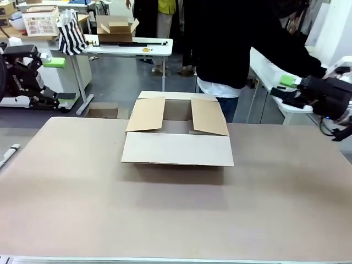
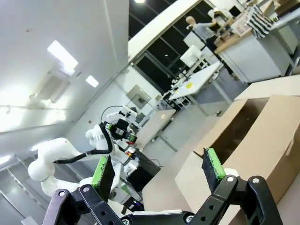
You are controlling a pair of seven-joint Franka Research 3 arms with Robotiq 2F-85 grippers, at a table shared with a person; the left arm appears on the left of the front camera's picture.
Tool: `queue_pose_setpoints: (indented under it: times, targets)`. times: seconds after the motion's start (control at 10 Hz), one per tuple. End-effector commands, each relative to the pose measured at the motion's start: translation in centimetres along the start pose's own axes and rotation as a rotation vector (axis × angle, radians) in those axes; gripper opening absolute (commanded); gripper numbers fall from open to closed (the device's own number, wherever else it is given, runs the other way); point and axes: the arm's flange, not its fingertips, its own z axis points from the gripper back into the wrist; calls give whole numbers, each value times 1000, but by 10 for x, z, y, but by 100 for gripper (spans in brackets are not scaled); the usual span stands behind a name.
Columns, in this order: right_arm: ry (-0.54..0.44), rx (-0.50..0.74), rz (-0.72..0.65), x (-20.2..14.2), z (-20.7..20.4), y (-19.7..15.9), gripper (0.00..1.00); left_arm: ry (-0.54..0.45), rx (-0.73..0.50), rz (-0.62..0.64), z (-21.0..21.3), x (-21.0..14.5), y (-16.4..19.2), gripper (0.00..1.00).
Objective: Pack the gift set into the box.
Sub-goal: Place both hands on the side flaps of the Package Box and spread them outward.
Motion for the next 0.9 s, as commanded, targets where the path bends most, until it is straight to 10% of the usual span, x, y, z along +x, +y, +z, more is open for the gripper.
queue_pose_setpoints:
  times: [0.0,0.3,0.8]
  targets:
    - [-1,12,-23,-5,-4,-4,100,-14,-30,-22,-2,2,0,100]
    - [366,-182,-242,21,-2,23,100,-14,-30,-22,-2,2,0,100]
    - [280,-194,-214,7,-3,8,100,43,76,14,-22,5,-6,100]
